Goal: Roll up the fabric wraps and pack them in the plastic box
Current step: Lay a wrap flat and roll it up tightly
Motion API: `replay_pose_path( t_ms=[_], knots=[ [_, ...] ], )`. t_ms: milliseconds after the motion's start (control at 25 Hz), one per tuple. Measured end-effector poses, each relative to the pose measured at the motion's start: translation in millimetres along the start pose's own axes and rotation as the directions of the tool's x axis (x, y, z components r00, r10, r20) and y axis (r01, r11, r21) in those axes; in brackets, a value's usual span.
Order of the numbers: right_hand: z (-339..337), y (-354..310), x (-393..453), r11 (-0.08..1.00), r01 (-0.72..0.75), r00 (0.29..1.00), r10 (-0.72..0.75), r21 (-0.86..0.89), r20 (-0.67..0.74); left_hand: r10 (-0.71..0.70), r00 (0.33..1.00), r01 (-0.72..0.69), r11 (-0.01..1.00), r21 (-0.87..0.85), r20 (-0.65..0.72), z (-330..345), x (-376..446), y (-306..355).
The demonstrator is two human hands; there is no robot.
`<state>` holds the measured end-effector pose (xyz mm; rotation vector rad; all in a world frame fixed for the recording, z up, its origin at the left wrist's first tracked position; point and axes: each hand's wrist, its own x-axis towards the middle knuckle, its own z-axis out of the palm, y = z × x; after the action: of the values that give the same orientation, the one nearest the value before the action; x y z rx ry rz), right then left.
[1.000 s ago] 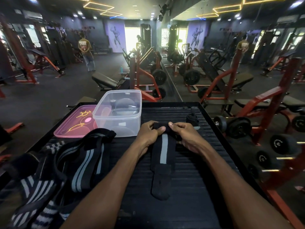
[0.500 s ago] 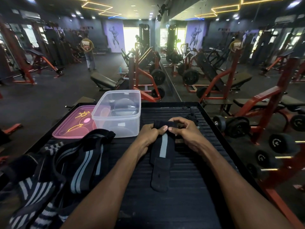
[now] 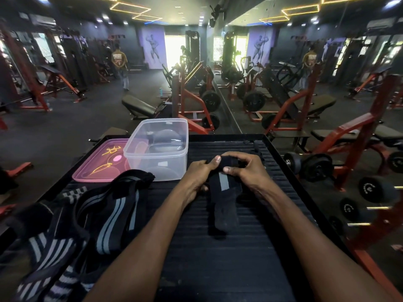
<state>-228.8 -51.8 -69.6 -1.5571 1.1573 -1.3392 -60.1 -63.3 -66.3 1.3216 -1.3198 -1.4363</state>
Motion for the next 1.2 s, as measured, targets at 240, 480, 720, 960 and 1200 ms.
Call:
replay_pose_path(
  t_ms=[240,480,720,960,1200],
  knots=[
    [15.9,-10.6,14.2,0.982,-0.189,0.982,0.189,0.029,-0.006,0.079,0.994,-0.079,0.997,-0.001,-0.071,-1.5,-0.4,0.9],
    [8.3,7.1,10.7,0.912,-0.377,0.926,0.374,0.16,0.046,0.165,0.985,-0.164,0.986,0.007,-0.045,-0.3,1.7,-3.5],
    [-3.7,3.6,6.3,0.997,-0.063,0.998,0.062,0.048,0.019,0.034,0.999,-0.036,0.991,-0.131,-0.018,4.6,-0.7,1.3],
    [-5.7,1.2,8.7,0.845,-0.413,0.91,0.369,0.34,0.188,0.211,0.975,-0.214,0.976,-0.033,-0.074,1.2,0.9,-0.1],
    [-4.2,1.1,5.6,0.88,-0.302,0.953,0.282,0.366,0.107,0.131,0.991,-0.132,0.976,-0.173,-0.018,4.5,0.0,0.7]
  ],
)
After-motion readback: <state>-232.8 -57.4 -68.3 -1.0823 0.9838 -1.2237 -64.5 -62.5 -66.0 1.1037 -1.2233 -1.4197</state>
